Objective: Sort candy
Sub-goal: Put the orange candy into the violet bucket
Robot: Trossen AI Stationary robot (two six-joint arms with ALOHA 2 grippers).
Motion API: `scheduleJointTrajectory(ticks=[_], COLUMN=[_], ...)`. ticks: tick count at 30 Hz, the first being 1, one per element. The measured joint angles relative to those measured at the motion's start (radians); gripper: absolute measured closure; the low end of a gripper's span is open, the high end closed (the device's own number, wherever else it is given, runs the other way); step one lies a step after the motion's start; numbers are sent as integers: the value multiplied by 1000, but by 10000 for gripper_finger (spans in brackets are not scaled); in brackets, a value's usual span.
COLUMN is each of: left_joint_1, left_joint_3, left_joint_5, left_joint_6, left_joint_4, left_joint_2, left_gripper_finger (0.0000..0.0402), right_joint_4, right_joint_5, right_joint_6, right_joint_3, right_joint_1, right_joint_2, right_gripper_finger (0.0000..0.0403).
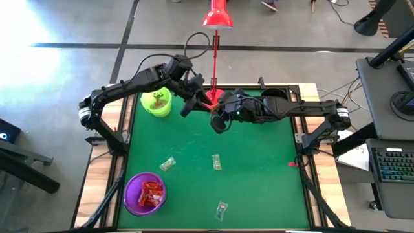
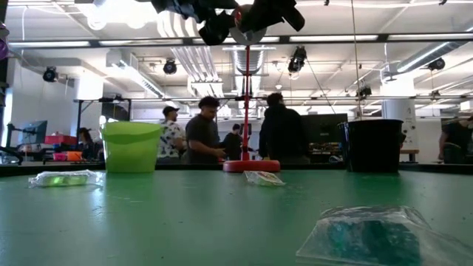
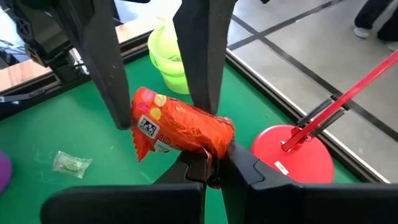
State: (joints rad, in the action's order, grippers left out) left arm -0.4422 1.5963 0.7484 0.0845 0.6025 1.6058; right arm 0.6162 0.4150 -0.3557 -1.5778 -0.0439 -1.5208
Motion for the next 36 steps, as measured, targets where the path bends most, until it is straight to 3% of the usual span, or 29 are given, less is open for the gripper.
scheduleJointTrajectory(ticks=[4,9,25,36], left_joint_1=[3,4,4,3], left_joint_3=[0,0,0,0], left_joint_5=[-80,-99,-100,-113], left_joint_6=[-18,-19,37,38], left_joint_4=[-2,-5,26,26], left_joint_2=[-2,-2,-3,-2], left_gripper_finger=[247,256,368,377], right_joint_4=[-15,-17,-17,-24], right_joint_5=[-22,-23,-103,-134], right_joint_6=[0,0,16,16], right_joint_3=[-1,-1,-1,-1], right_joint_1=[-3,-2,-2,-9], right_joint_2=[-2,-2,-2,-2], right_gripper_finger=[390,390,388,304])
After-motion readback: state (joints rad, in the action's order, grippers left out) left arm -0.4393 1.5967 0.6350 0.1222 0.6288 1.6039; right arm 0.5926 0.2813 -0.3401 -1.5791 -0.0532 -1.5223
